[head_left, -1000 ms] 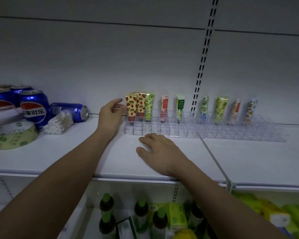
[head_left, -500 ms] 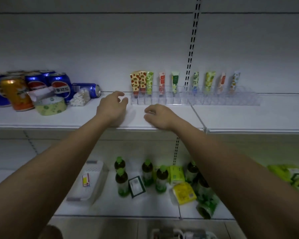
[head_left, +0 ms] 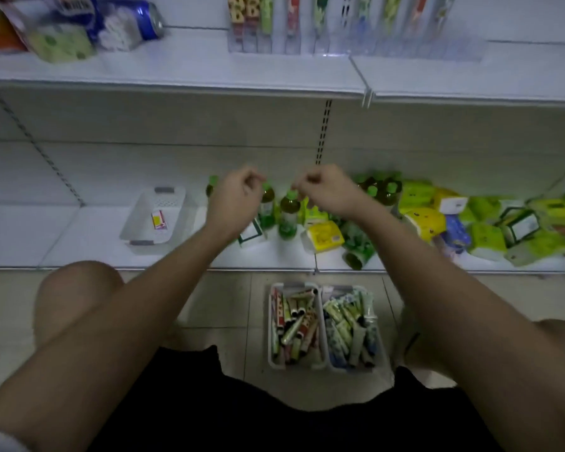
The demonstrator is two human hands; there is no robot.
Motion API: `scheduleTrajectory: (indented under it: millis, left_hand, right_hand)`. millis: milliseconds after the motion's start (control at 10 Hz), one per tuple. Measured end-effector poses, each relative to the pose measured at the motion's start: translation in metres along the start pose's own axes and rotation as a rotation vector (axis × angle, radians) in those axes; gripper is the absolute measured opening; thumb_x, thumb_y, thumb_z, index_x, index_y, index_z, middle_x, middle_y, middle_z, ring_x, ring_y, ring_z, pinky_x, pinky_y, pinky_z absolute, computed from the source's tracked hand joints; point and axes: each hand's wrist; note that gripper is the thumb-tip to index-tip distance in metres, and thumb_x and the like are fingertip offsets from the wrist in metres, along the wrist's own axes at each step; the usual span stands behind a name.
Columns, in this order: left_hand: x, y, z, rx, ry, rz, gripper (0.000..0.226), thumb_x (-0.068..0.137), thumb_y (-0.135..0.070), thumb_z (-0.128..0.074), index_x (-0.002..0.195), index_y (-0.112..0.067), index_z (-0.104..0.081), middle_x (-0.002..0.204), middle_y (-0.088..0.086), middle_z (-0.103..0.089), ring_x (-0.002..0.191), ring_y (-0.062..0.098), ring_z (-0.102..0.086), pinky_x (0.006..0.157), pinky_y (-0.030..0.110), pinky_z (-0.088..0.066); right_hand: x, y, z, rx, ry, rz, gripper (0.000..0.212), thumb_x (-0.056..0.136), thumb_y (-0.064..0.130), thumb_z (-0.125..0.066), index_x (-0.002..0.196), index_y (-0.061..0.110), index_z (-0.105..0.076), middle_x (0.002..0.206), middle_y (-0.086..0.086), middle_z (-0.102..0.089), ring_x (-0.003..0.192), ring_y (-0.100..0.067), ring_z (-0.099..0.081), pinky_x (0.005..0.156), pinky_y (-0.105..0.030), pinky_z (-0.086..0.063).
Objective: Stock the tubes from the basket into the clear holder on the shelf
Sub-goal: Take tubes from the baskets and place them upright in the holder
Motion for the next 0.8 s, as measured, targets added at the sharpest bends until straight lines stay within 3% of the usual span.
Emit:
scheduleTrajectory:
  millis: [100, 200, 300, 400, 500, 600, 700, 800]
  left_hand:
    - [-0.030, 0.041, -0.063, 0.095, 0.290, 0.159, 0.013, 0.091, -0.018, -0.056, 0.100, -0.019, -0.065, 0.099, 0.005, -0.067, 0.086, 0.022, -0.062, 0.074, 0.029, -0.049]
    - [-0.072, 0.083, -0.110, 0.130, 0.509, 0.322, 0.011, 0.090, -0.020, -0.060, 0.100, -0.019, -0.064, 0.100, 0.005, -0.067, 0.088, 0.019, -0.063, 0.065, 0.017, -0.044]
    - [-0.101, 0.116, -0.149, 0.135, 0.684, 0.493, 0.020, 0.093, -0.021, -0.059, 0.109, -0.010, -0.063, 0.110, 0.011, -0.065, 0.088, 0.017, -0.061, 0.062, 0.009, -0.040]
    - [-0.138, 0.150, -0.170, 0.118, 0.795, 0.659, 0.030, 0.094, -0.015, -0.060, 0.122, -0.006, -0.058, 0.124, 0.017, -0.060, 0.087, 0.016, -0.060, 0.063, 0.005, -0.041]
    - [-0.152, 0.165, -0.188, 0.141, 0.879, 0.745, 0.046, 0.093, -0.022, -0.061, 0.136, -0.010, -0.048, 0.138, 0.012, -0.050, 0.118, 0.027, -0.055, 0.092, 0.029, -0.048]
    - [-0.159, 0.167, -0.198, 0.045, 0.938, 0.844, 0.060, 0.095, -0.029, -0.059, 0.147, -0.018, -0.032, 0.140, 0.011, -0.047, 0.108, 0.024, -0.055, 0.075, 0.022, -0.049]
    - [-0.158, 0.174, -0.211, -0.186, 0.950, 0.856, 0.063, 0.094, -0.019, -0.060, 0.145, -0.028, -0.024, 0.135, 0.008, -0.046, 0.091, 0.007, -0.054, 0.062, 0.006, -0.044]
    - [-0.161, 0.186, -0.218, -0.292, 0.882, 0.900, 0.074, 0.093, -0.006, -0.059, 0.148, -0.023, -0.013, 0.138, 0.009, -0.044, 0.109, 0.013, -0.050, 0.083, 0.018, -0.047]
  right_hand:
    - [-0.010, -0.071, -0.041, 0.041, 0.077, -0.213, 0.028, 0.097, 0.012, -0.050, 0.098, -0.013, -0.065, 0.094, -0.030, -0.066, 0.062, -0.021, -0.056, 0.054, -0.021, -0.042]
    - [-0.023, -0.153, -0.074, 0.005, 0.159, -0.429, 0.027, 0.096, 0.015, -0.050, 0.105, -0.005, -0.066, 0.105, -0.026, -0.066, 0.092, -0.038, -0.063, 0.071, -0.029, -0.047]
    - [-0.047, -0.234, -0.090, 0.001, 0.151, -0.619, 0.025, 0.095, 0.017, -0.053, 0.111, 0.004, -0.066, 0.113, -0.018, -0.066, 0.108, -0.035, -0.061, 0.080, -0.030, -0.043]
    - [-0.074, -0.305, -0.096, 0.036, 0.095, -0.830, 0.034, 0.094, 0.013, -0.055, 0.126, 0.002, -0.057, 0.126, -0.019, -0.059, 0.117, -0.036, -0.055, 0.089, -0.034, -0.043]
    - [-0.084, -0.351, -0.105, 0.081, 0.063, -0.972, 0.047, 0.093, 0.023, -0.059, 0.133, -0.001, -0.050, 0.132, -0.019, -0.055, 0.120, -0.039, -0.052, 0.098, -0.043, -0.046]
    - [-0.086, -0.381, -0.114, 0.135, 0.028, -1.066, 0.055, 0.093, 0.022, -0.061, 0.137, -0.005, -0.043, 0.137, -0.021, -0.049, 0.126, -0.039, -0.048, 0.104, -0.046, -0.042]
    - [-0.090, -0.397, -0.121, 0.161, 0.003, -1.126, 0.040, 0.088, 0.007, -0.064, 0.123, -0.008, -0.055, 0.123, -0.025, -0.059, 0.115, -0.039, -0.057, 0.099, -0.051, -0.048]
    - [-0.088, -0.398, -0.123, 0.218, -0.019, -1.179, 0.029, 0.083, -0.001, -0.065, 0.110, -0.008, -0.060, 0.114, -0.026, -0.063, 0.095, -0.035, -0.063, 0.084, -0.047, -0.055]
Point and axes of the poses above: each hand's wrist, its own x-axis towards the middle knuckle, its own z-axis out of the back of the hand, y = z × x
